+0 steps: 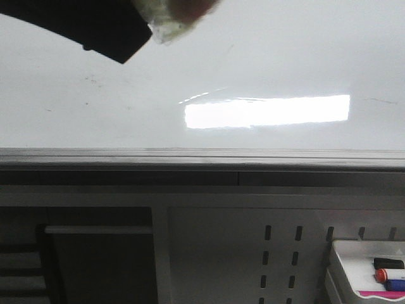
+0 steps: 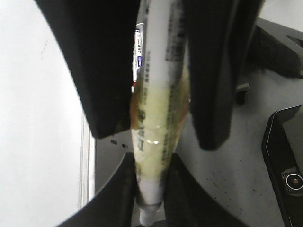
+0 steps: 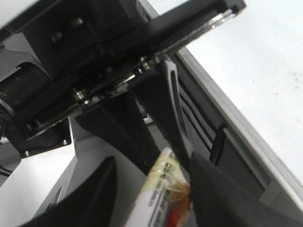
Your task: Write number 4 on whiteboard
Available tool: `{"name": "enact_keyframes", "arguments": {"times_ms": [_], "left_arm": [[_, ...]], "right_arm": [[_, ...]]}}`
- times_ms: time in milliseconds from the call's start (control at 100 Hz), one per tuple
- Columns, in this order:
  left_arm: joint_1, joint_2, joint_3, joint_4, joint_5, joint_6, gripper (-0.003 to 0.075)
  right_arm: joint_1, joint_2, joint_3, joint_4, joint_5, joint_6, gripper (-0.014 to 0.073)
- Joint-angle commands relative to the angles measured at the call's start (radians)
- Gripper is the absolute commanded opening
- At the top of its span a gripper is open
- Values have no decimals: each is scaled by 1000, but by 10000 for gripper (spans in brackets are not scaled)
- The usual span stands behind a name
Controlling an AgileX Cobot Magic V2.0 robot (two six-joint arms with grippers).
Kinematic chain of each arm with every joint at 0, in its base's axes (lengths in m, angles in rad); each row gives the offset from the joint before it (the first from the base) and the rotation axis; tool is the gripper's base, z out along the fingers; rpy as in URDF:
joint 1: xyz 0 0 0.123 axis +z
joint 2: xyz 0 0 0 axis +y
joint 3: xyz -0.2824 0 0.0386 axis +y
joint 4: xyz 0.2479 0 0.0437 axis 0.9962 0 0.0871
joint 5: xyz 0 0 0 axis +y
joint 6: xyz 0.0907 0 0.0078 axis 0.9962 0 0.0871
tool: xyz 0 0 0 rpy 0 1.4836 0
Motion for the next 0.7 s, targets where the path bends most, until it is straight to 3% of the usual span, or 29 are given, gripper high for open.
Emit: {"name": "enact_keyframes", "arguments": {"times_ms": [0, 370, 690], "left_arm": [[-4, -19, -34, -43, -65, -3, -20], [-4, -19, -34, -51, -65, -3, -20], [-4, -19, -34, -51, -65, -3, -20]], "right_arm": [[3, 0, -28, 18, -39, -7, 400], [3, 3, -28, 19, -42, -7, 386], [3, 3, -28, 19, -36, -7, 62]]}}
